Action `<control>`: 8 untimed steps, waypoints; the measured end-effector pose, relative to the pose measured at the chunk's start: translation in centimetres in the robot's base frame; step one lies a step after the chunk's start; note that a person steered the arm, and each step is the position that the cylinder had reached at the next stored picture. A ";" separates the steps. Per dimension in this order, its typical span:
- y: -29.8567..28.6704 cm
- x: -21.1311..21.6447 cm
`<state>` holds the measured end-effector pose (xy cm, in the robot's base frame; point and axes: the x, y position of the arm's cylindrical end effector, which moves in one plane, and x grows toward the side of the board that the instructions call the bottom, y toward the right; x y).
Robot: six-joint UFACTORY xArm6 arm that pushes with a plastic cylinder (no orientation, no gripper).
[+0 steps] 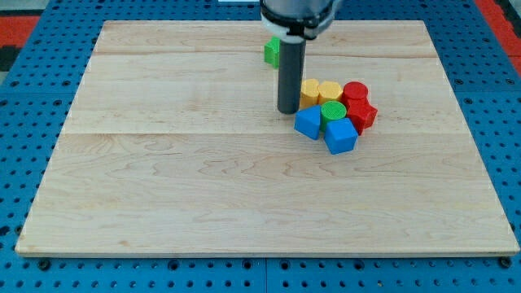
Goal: Move the green star on top of yellow heart
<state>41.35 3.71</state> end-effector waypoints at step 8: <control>-4.5 -17.3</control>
<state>24.01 -0.78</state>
